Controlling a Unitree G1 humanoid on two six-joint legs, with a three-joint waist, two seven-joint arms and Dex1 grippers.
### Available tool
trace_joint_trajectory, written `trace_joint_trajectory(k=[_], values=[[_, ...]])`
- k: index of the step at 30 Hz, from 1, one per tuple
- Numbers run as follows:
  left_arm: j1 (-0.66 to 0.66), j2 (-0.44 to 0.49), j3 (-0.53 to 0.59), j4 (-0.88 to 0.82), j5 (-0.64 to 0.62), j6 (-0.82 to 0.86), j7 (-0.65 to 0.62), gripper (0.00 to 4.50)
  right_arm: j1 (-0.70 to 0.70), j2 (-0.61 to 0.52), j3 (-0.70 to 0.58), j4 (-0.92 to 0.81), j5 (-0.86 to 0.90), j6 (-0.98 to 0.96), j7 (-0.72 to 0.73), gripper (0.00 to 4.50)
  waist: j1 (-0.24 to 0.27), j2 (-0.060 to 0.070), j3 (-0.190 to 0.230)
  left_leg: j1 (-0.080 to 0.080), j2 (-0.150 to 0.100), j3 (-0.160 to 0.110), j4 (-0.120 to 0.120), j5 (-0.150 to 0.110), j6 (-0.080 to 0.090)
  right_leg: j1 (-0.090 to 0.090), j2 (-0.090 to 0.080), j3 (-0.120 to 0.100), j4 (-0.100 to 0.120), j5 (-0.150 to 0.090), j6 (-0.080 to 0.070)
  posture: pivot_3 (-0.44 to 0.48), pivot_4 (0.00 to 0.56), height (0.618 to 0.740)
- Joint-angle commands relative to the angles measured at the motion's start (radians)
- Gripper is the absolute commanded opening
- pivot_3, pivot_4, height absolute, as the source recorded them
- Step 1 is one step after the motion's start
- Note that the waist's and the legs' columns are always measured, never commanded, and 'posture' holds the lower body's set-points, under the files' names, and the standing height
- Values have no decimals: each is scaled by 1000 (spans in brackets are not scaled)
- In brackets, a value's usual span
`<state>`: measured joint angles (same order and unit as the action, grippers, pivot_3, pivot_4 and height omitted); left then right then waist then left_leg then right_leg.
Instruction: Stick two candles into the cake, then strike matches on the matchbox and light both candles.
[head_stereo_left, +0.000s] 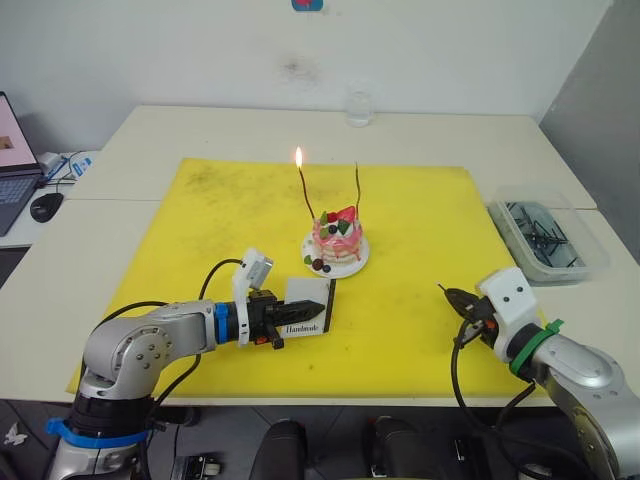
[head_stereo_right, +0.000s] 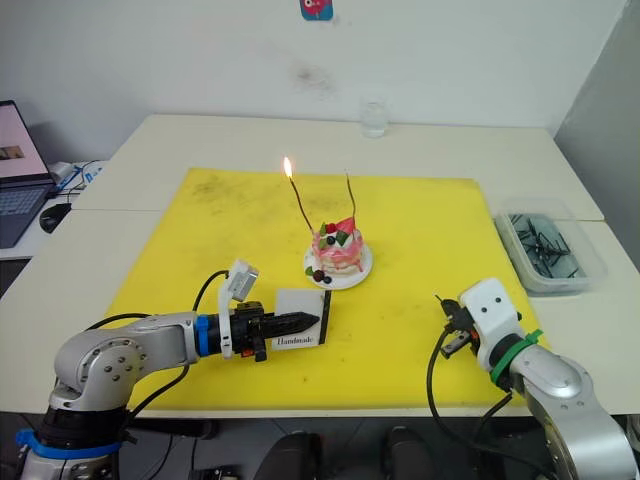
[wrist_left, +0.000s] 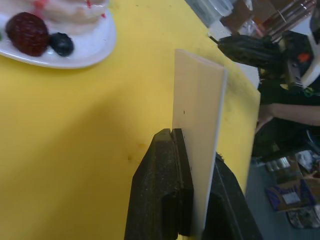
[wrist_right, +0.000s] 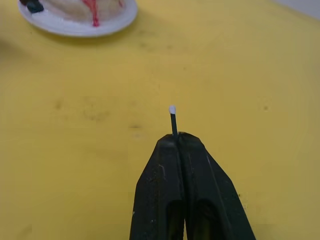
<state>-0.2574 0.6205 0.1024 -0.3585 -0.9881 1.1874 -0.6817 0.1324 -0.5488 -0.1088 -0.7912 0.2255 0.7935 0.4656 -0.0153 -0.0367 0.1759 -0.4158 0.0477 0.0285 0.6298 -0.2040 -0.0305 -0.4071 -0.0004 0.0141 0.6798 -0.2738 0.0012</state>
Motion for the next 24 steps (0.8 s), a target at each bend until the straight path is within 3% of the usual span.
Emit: trace_joint_trajectory(k=[1, 16, 20, 24], values=[[7, 21, 45, -57, -87, 43, -8, 0, 42, -9, -40, 23, 11, -78, 29, 21, -2, 0, 0, 0, 0, 0, 0, 0, 0, 0, 0, 0, 0, 0, 0, 0, 150, 740], [25, -3, 22, -96, -199, 68, 82, 0, 109, 43, -59, 238, 3, -273, 33, 21, -2, 0, 0, 0, 0, 0, 0, 0, 0, 0, 0, 1, 0, 0, 0, 0, 150, 740], [17, -9, 8, -88, -200, 63, 91, 0, 100, 47, -57, 257, 1, -293, 26, 944, -2, 0, 0, 0, -1, 0, 0, 0, 0, 0, 0, 1, 0, 0, 0, 0, 150, 740], [11, -8, 0, -85, -198, 61, 87, 0, 116, 42, -61, 249, 1, -332, 39, 2345, -2, 0, 0, 0, 0, 0, 0, 0, 0, 0, 0, 0, 0, 0, -1, 0, 150, 740]])
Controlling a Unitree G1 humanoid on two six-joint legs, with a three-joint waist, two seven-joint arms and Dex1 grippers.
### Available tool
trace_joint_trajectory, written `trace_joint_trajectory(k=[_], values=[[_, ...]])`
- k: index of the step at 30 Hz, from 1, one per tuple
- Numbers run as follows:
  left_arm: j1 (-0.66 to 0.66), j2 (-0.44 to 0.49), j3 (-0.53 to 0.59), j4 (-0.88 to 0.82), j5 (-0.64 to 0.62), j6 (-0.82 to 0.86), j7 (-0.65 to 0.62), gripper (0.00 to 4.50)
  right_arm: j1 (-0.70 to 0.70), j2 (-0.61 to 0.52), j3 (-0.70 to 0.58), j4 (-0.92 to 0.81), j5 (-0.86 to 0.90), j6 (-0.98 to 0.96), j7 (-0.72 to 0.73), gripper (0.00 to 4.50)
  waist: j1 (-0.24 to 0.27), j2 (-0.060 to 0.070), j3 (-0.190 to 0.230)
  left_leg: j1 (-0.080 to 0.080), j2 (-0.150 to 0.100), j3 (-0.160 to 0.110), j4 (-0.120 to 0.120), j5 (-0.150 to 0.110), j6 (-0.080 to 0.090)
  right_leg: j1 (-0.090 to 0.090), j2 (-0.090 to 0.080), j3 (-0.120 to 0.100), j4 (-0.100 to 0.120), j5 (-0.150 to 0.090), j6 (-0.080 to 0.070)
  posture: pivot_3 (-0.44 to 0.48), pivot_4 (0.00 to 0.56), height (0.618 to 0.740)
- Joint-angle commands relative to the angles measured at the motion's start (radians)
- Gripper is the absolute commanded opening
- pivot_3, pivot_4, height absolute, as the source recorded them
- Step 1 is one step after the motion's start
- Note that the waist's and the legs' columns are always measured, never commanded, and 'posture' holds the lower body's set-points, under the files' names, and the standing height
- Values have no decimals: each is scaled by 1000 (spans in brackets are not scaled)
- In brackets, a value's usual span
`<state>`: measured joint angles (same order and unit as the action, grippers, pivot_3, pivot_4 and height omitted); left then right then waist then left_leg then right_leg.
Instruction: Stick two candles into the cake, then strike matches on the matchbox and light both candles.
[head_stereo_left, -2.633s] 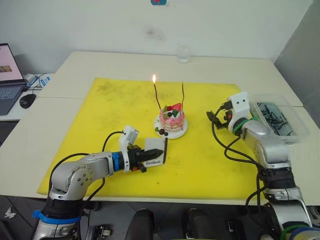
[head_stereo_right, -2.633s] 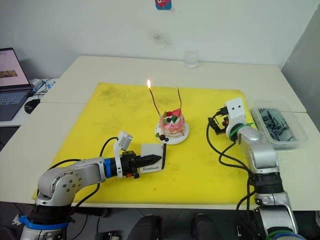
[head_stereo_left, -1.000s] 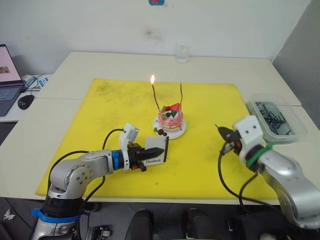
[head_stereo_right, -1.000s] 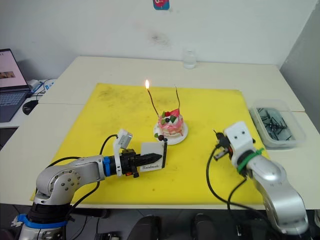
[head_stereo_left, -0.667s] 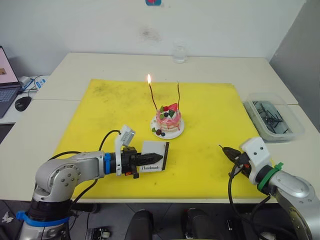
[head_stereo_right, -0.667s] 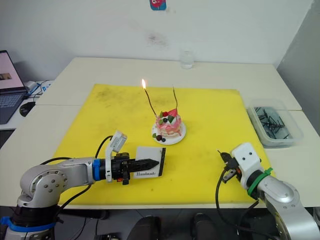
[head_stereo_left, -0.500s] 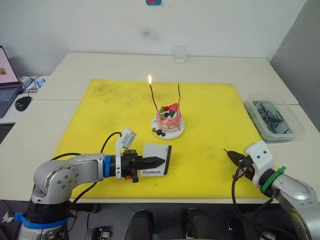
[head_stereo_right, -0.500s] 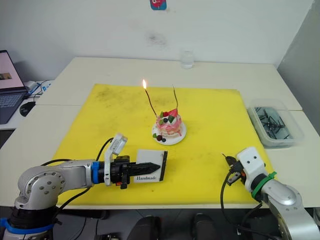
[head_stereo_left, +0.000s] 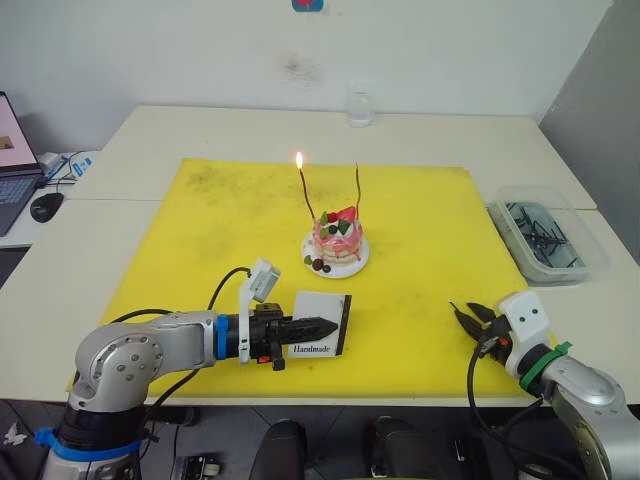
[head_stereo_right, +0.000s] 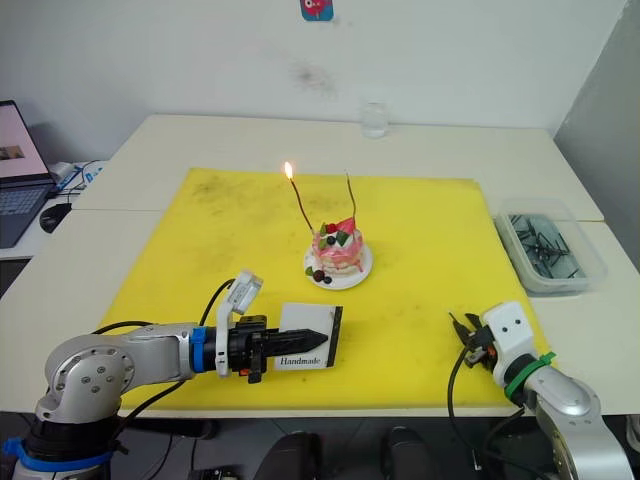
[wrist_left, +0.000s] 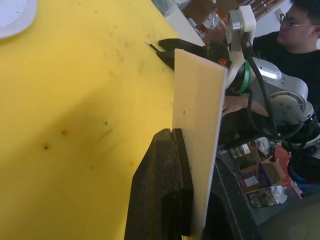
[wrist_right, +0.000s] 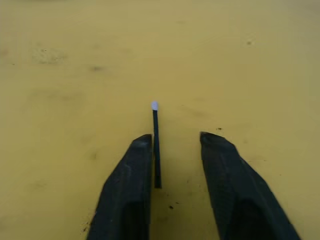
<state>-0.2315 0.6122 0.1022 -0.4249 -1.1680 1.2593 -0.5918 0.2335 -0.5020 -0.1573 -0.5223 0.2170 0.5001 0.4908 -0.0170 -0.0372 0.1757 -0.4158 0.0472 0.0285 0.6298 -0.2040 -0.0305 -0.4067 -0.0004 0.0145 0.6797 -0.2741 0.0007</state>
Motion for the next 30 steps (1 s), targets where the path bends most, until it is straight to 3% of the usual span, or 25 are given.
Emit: trace_joint_trajectory(k=[1, 7, 27, 30], values=[[-16, 1, -1, -17, -17, -12, -4, 0, 19, 1, -17, -23, 10, -63, 15, 2345, 0, 0, 0, 0, 0, 0, 0, 0, 0, 0, 0, 0, 0, 0, 0, 0, 150, 740], [-34, 4, -10, -6, -13, -12, -9, 0, 17, 40, -29, 9, 7, -193, 7, 2345, 0, 0, 0, 0, 0, 0, 0, 0, 0, 0, 1, 0, 0, 0, 0, 0, 150, 740], [-45, 3, -21, -2, -12, -13, -7, 0, -24, 33, 72, 76, -57, -144, -9, 2345, 0, 0, 0, 1, 0, 0, 0, 0, 0, 0, 0, 0, 0, 0, 0, 0, 150, 740], [-45, 2, -22, -3, -11, -13, -6, 0, -19, 45, 69, 75, -46, -125, -21, 1789, 0, 0, 0, 1, 0, 0, 0, 0, 0, 0, 0, 0, 1, 0, 0, 0, 150, 740]])
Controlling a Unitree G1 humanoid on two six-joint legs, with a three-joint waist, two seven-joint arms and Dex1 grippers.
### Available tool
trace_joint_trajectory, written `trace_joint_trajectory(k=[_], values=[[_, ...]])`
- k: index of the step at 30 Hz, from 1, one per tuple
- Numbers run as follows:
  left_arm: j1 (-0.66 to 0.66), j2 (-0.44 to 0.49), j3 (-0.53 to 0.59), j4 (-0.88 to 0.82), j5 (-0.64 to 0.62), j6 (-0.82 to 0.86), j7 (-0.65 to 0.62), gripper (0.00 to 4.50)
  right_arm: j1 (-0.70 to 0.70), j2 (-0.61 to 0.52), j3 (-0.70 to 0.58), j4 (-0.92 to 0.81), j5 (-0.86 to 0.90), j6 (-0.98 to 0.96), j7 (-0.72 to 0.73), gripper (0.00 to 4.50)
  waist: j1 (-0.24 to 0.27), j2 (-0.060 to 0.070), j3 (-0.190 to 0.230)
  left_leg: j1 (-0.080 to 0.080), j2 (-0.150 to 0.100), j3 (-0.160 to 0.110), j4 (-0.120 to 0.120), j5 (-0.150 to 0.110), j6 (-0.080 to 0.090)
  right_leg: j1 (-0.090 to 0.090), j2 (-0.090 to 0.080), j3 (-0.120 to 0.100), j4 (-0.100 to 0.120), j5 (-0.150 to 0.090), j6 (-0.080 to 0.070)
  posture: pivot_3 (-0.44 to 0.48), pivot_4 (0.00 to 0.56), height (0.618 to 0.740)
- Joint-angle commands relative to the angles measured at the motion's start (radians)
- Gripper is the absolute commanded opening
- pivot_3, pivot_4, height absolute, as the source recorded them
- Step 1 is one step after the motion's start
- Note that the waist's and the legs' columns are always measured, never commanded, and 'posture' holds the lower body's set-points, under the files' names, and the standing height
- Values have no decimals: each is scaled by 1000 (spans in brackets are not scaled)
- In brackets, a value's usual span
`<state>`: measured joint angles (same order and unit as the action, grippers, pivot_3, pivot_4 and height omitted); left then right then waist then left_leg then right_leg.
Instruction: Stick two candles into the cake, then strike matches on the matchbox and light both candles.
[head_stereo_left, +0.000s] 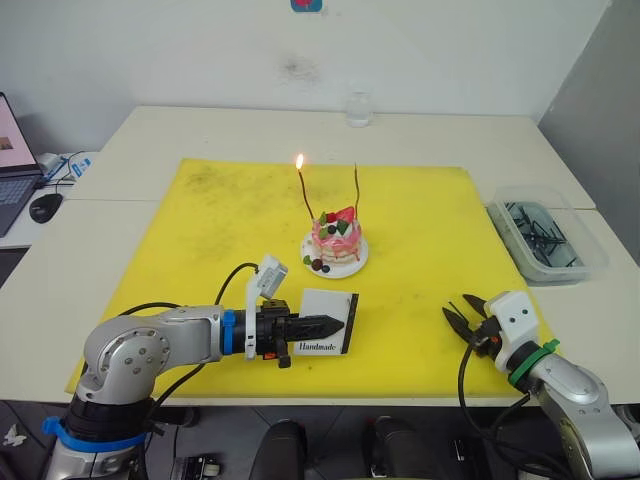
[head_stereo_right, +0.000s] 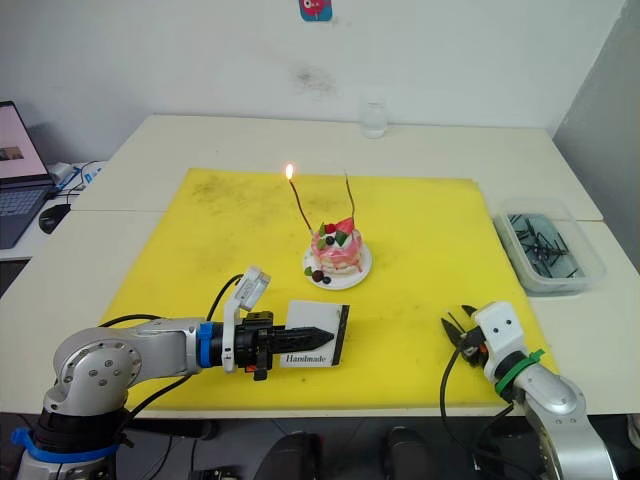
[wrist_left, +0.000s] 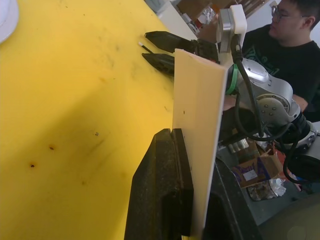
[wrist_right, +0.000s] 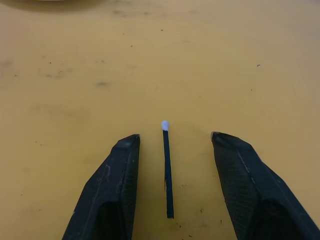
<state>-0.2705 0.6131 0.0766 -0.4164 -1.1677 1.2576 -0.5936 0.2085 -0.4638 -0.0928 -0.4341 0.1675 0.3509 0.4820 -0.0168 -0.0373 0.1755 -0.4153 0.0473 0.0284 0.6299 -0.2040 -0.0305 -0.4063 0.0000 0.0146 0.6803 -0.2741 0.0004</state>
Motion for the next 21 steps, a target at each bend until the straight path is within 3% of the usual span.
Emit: trace_joint_trajectory(k=[1, 5, 21], values=[[-6, 1, 3, -12, -12, -12, -3, 0, 8, 9, 4, -14, 3, 28, -15, 1427, 0, 0, 0, 0, 0, 0, 0, 0, 0, 0, 0, 0, 0, 0, 0, 0, 150, 740], [-4, -1, 3, -14, -13, -12, -1, 0, 12, 13, 6, -18, 2, 32, -17, 35, 0, 0, 0, 0, 0, 0, 0, 0, 0, 1, 0, 0, 0, 0, 0, 0, 150, 740], [-8, -12, -3, -13, -12, -13, 8, 0, 12, 33, -10, -17, 26, 38, -19, 35, 0, -1, -1, 0, 0, 0, 0, 0, 0, 1, 0, 0, 0, 0, 0, 0, 150, 740]])
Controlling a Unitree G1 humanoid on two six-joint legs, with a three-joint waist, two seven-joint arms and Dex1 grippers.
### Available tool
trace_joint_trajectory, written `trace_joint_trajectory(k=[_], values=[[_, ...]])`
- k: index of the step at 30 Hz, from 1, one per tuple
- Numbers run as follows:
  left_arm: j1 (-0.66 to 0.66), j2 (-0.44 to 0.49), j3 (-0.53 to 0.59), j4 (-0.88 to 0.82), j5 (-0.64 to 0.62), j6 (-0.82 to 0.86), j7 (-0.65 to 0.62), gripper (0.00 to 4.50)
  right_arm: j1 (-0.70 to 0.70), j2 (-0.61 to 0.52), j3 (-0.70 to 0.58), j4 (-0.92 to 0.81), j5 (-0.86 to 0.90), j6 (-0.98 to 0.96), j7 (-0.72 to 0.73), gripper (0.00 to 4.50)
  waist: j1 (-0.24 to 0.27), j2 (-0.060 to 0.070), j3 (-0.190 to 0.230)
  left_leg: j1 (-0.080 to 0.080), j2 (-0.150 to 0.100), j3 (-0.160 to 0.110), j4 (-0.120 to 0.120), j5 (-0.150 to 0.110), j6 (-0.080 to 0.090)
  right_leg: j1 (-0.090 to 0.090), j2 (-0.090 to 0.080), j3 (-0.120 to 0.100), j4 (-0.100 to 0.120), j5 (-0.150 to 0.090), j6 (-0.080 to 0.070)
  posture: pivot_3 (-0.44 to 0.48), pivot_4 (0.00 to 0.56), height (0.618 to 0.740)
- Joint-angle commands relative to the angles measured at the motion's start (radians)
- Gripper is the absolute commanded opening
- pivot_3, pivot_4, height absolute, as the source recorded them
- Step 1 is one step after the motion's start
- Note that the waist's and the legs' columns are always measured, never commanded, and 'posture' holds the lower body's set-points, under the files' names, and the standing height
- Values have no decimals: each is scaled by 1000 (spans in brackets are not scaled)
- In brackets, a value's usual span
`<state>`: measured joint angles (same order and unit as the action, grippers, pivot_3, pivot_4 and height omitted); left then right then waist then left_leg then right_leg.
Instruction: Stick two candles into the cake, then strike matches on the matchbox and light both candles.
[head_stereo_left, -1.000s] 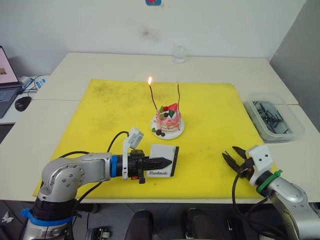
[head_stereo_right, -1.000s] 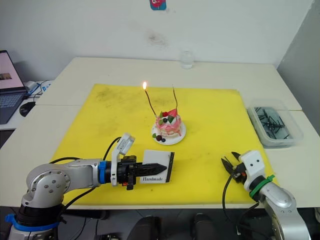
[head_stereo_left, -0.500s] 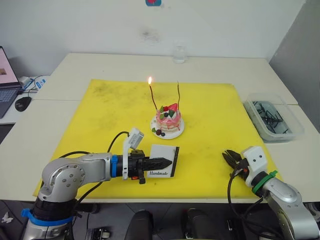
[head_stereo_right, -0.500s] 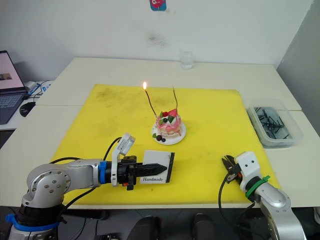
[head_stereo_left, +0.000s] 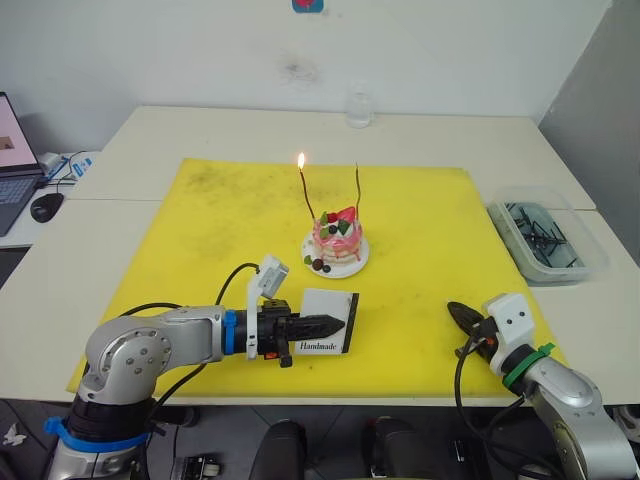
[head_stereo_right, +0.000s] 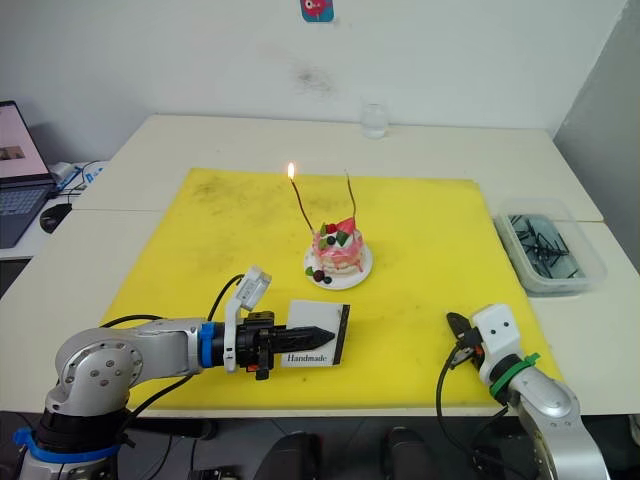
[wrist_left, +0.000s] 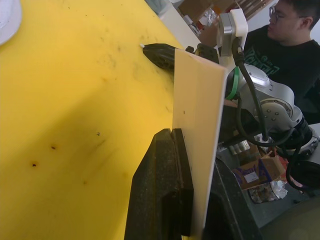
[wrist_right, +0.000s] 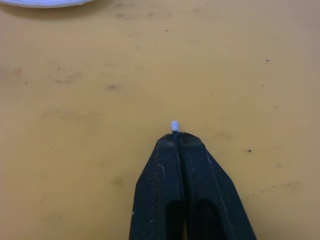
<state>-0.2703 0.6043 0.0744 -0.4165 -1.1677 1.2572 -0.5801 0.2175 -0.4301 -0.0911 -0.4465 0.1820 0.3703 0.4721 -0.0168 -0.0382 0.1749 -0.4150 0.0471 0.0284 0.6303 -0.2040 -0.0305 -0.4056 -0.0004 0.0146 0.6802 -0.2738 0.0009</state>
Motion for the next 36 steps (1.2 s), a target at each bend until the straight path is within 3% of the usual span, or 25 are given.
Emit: trace_joint_trajectory(k=[1, 4, 9, 20, 23, 26, 36], values=[[-8, -3, -1, -13, -12, -13, -5, 0, 4, 1, -11, -6, 13, 20, -8, 35, 0, 0, 0, 0, 0, 0, 0, 0, 0, 0, 0, 0, 0, 0, 0, 0, 150, 740], [-8, -3, -1, -12, -11, -14, -4, 0, 5, 7, -18, -15, 11, 30, -21, 226, 0, 0, 0, 0, 0, 0, 0, 0, 0, 0, 0, 0, 0, 0, 0, 0, 150, 740], [-7, -2, -3, -11, -8, -14, -6, 0, 3, -5, -11, -19, -3, 26, -25, 1698, 0, 0, 0, 0, 0, 0, 0, 0, 0, 0, 0, 0, 0, 0, 0, 0, 150, 740], [-10, 1, -4, -10, -7, -14, -9, 0, 20, 2, -3, -9, -15, -28, -34, 1698, 0, 0, 0, 0, 0, 0, 0, 0, 0, 0, 0, 0, 0, 0, 0, 0, 150, 740], [-12, 3, -4, -9, -5, -14, -11, 0, 26, -6, 8, -8, -27, -19, -36, 1060, 0, 0, 0, 0, 0, 0, 0, 0, 0, 0, 0, 0, 0, 0, 0, 0, 150, 740], [-13, 5, -5, -7, -3, -14, -13, 0, 20, -8, 22, -9, -44, -2, -47, 17, 0, 0, 0, 0, 0, 0, 0, 0, 0, 0, 0, 0, 0, 0, 0, 0, 150, 740], [-14, 0, -7, -5, 1, -17, -12, 0, 15, 12, 8, -44, -18, 5, -51, 17, 0, -1, 0, 0, 0, 0, 0, 0, 0, 0, 0, 0, 0, 0, 0, 0, 150, 740]])
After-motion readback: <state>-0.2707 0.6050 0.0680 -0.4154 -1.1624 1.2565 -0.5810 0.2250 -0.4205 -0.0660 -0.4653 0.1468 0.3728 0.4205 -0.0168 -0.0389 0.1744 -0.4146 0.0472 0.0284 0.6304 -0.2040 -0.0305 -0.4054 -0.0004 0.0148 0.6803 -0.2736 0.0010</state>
